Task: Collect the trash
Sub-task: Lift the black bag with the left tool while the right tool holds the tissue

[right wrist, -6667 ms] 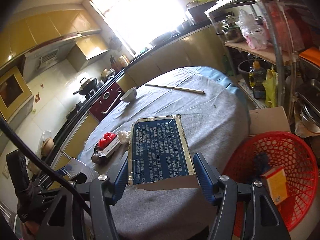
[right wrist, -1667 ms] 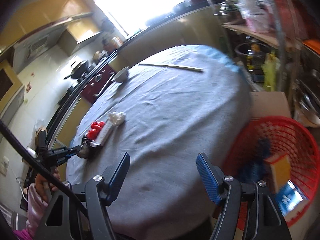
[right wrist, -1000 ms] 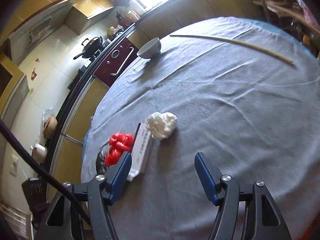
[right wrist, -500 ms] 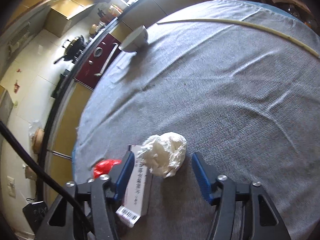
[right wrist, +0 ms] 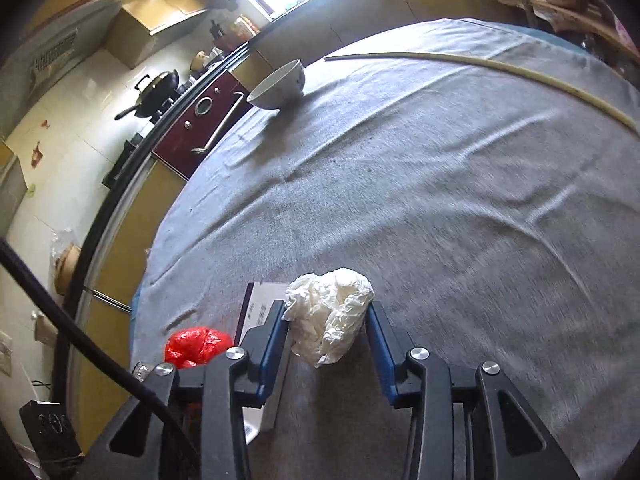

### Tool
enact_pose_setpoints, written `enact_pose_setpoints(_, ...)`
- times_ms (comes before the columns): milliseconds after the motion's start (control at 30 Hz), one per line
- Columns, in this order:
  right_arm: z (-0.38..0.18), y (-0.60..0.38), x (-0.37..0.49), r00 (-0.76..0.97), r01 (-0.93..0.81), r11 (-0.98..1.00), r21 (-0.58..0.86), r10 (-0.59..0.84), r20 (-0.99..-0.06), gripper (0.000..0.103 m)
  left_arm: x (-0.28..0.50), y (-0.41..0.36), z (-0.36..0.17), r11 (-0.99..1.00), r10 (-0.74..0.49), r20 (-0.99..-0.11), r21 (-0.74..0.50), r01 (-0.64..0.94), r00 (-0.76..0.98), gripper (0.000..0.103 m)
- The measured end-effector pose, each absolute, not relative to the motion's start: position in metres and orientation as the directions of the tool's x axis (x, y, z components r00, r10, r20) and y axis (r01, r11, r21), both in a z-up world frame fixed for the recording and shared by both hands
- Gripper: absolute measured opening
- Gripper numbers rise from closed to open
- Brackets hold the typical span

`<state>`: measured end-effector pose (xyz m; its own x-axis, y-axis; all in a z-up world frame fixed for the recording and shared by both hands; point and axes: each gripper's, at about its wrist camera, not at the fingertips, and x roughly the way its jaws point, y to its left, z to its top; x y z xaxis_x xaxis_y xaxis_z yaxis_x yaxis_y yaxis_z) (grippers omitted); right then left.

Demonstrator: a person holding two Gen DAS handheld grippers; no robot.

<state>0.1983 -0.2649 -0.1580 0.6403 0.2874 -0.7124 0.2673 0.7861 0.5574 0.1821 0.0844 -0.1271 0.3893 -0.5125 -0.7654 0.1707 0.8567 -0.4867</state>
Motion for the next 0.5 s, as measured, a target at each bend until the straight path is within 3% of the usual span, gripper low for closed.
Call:
enact_pose_setpoints(200, -0.149, -0.278, 0.168, 0.666, 0.261, 0.764, 0.59, 0.3, -0.683, 0.043, 0.164, 0.09, -0.098, 0.846, -0.53, -0.722, -0.487, 0.217, 0.445, 0.02)
enact_pose_setpoints(267, -0.144, -0.281, 0.156, 0.678, 0.254, 0.755, 0.605, 0.307, -0.668, 0.043, 0.16, 0.089, -0.087, 0.84, -0.539, -0.705, -0.489, 0.235, 0.461, 0.012)
enact_pose_setpoints(400, -0.134, -0.281, 0.139, 0.695, 0.232, 0.763, 0.603, 0.304, -0.652, 0.043, 0.152, 0.089, -0.075, 0.841, -0.538, -0.689, -0.477, 0.254, 0.487, 0.012)
enact_pose_setpoints(500, -0.129, -0.282, 0.124, 0.702, 0.222, 0.769, 0.599, 0.3, -0.646, 0.043, 0.152, 0.091, -0.084, 0.868, -0.494, -0.728, -0.45, 0.212, 0.475, 0.014)
